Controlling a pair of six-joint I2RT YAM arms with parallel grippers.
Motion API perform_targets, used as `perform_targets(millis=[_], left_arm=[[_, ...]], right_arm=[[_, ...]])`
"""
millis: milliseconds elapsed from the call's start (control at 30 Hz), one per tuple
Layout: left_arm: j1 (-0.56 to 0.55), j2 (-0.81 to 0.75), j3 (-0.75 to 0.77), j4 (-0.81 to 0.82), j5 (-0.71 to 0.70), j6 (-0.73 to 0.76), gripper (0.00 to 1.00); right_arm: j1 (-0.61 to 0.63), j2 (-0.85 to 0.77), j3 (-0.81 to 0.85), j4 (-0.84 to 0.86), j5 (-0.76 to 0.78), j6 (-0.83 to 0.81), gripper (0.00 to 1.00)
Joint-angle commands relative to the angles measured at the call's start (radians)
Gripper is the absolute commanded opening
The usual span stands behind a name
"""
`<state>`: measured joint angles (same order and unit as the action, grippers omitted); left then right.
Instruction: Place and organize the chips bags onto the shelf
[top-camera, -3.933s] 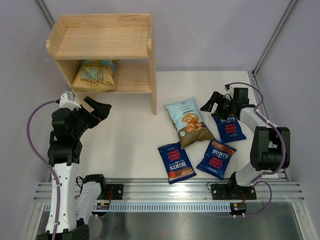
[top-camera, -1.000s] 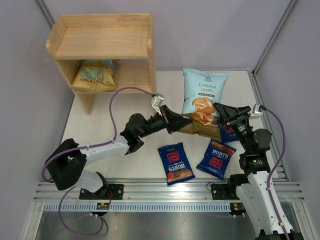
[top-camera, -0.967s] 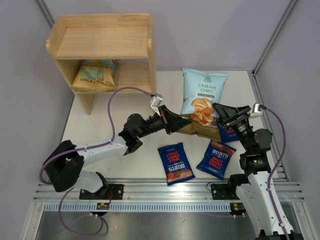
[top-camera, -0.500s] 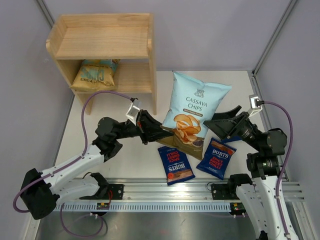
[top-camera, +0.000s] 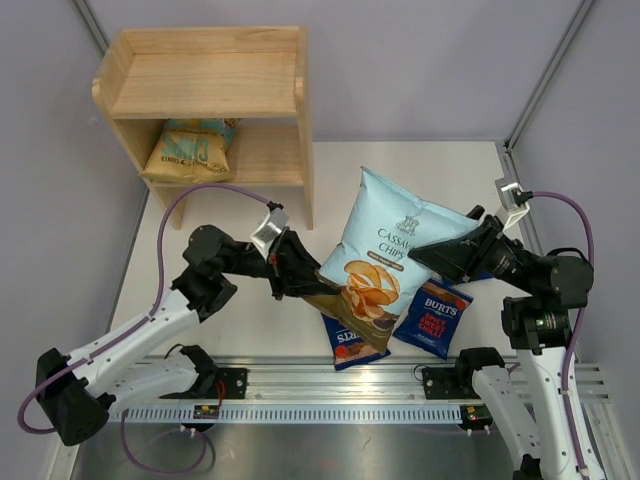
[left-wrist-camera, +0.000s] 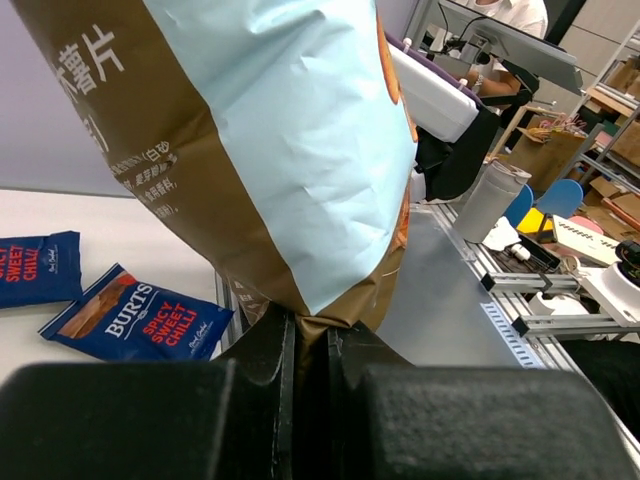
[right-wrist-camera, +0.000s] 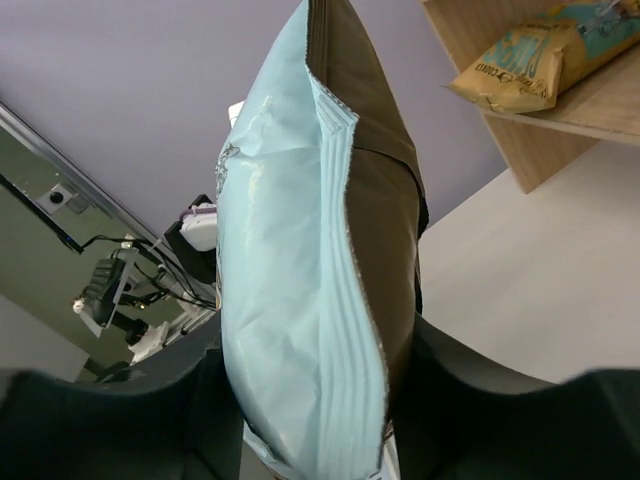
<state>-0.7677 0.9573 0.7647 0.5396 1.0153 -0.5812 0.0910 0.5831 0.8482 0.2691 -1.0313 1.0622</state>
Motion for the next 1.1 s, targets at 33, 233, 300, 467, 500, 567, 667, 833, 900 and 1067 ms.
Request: perform_targets(millis=[33,233,300,467,500,567,667,833,900,1067], left_arm=[[-0.005,-0.037,0.094,-0.143,0.033,0.075,0.17],[-0.005,-0.112,0.091,-0.256,-0.311,0.117,0.84],[-0.005,-0.161,0.047,-0.207,-0.458,0.045,0.99],[-0.007,-0.247,-0.209,0.138,-0.687,-0.118,0.99],[-0.007,-0.255,-0.238,0.199,-0.698,-0.171,0.99],[-0.008,-0.25,-0.321,0.394,-0.718,-0.222,0.99],[-0.036,-0.181,-0.369,0.65,-0.705,-0.31,0.99],[-0.123,-0.039,-0.309,0.85,-0.698,-0.292,0.99],[-0.154,-0.008,-0.265,0.862,-0.704,-0.272,0.99],[-0.192,0.112,-0.203,0.912,-0.757,-0.276,0.99]], right_arm=[[0.003,-0.015,0.058,-0.01,0.049,-0.034,0.38],[0.004,-0.061,0.04,0.011,0.197,-0.005,0.28],[0.004,-0.075,0.034,0.039,0.252,0.018,0.25],[0.004,-0.094,0.002,0.159,0.349,0.088,0.23],[0.004,-0.095,-0.001,0.168,0.382,0.099,0.2],[0.004,-0.095,-0.015,0.206,0.414,0.12,0.2],[0.004,-0.086,-0.027,0.251,0.436,0.139,0.2],[0.004,-0.085,-0.067,0.335,0.467,0.18,0.2],[0.004,-0.075,-0.078,0.344,0.461,0.186,0.2],[0.004,-0.051,-0.092,0.4,0.421,0.212,0.2]])
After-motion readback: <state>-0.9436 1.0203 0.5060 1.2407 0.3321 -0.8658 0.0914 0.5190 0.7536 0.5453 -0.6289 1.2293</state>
